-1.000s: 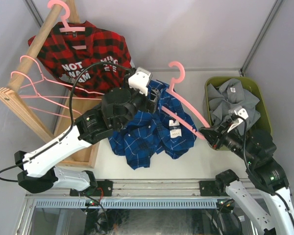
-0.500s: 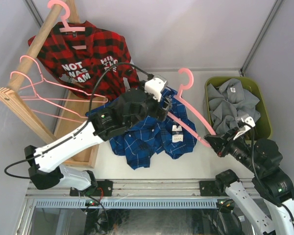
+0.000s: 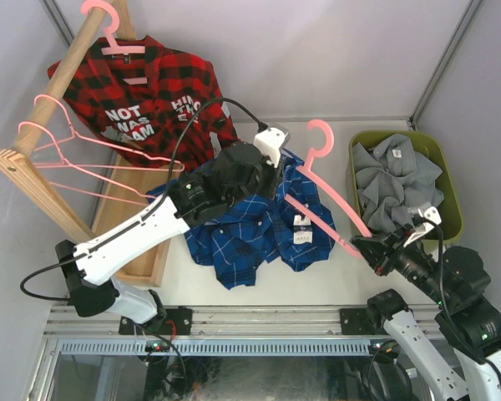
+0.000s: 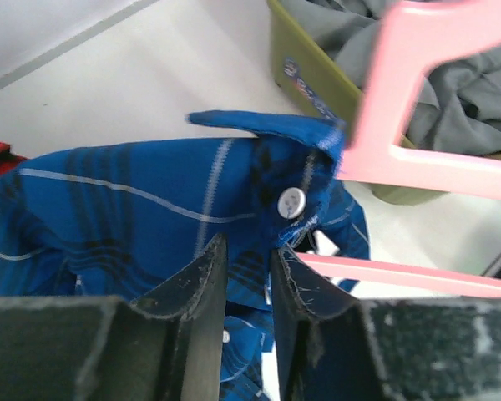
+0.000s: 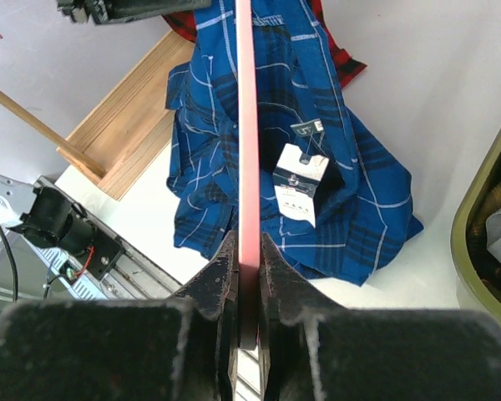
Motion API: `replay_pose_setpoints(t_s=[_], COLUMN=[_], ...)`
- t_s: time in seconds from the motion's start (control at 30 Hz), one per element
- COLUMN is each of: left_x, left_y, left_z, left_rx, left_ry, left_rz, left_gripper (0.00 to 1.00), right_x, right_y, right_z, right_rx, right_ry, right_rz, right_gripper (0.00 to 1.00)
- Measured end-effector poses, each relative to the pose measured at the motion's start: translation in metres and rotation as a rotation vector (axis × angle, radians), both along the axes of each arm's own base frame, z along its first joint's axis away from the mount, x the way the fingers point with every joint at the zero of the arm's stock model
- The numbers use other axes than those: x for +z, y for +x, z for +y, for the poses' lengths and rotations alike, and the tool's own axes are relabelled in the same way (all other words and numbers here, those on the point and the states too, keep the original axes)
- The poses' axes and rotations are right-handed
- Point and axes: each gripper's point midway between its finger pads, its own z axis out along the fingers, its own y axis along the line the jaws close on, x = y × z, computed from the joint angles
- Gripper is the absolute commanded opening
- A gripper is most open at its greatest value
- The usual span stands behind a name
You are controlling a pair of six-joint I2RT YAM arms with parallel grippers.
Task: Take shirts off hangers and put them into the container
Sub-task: Remove the shirt from the hanger.
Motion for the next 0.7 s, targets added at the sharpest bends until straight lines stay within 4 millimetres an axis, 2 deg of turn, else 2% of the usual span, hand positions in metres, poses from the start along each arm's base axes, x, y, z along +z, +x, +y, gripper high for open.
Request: replay_pose_setpoints(t_s=[0.17, 0.47, 0.57, 0.7], left_x=[0.000, 0.000, 0.000, -0.002], left_y=[0.017, 0.022, 0.034, 0.055], left_z=[0.015, 0.018, 0.029, 0.063], left_rx=[0.068, 0.080, 0.146, 0.288], left_ry=[-0.010, -0.036, -0.059, -0.087], left_rz=[0.014, 0.039, 0.054, 0.073], left_gripper=[0.01, 0.00, 0.00, 0.00], right_x=[0.005, 0.005, 0.010, 0.016], right_y=[-0.009, -0.012, -0.016, -0.023], right_z=[-0.002, -0.007, -0.010, -0.014], right_rx=[0.006, -0.008, -0.012, -0.014], right_ry=[0.010, 0.000, -0.006, -0.013], right_rz=[-0.021, -0.025, -0.039, -0.060], right_gripper=[0.00, 0.00, 0.00, 0.00])
